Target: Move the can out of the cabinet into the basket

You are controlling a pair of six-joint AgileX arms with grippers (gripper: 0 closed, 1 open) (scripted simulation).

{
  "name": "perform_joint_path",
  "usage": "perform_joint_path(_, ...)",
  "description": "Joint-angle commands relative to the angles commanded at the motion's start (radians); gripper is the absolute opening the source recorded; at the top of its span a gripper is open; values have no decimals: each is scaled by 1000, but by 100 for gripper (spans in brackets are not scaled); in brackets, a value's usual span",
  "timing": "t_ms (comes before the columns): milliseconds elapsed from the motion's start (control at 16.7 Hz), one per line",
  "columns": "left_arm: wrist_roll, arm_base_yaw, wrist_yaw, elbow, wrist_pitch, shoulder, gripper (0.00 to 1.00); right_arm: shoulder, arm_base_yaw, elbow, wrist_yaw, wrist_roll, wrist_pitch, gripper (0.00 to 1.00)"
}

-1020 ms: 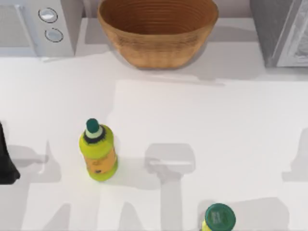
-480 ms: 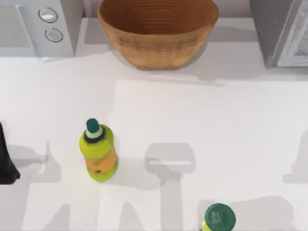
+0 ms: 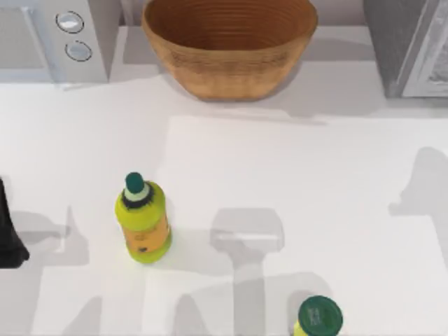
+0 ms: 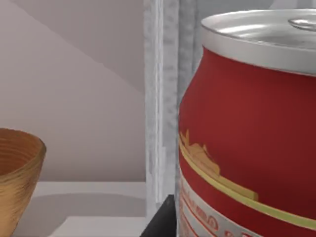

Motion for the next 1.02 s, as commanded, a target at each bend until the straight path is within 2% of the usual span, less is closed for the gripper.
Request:
perform_joint_path(660, 0, 0, 0, 0, 0, 0, 100, 1146, 301, 902, 318, 9, 212, 0)
perform_joint_path(1020, 0, 0, 0, 0, 0, 0, 100, 1636, 435, 1296, 457, 13, 306, 0)
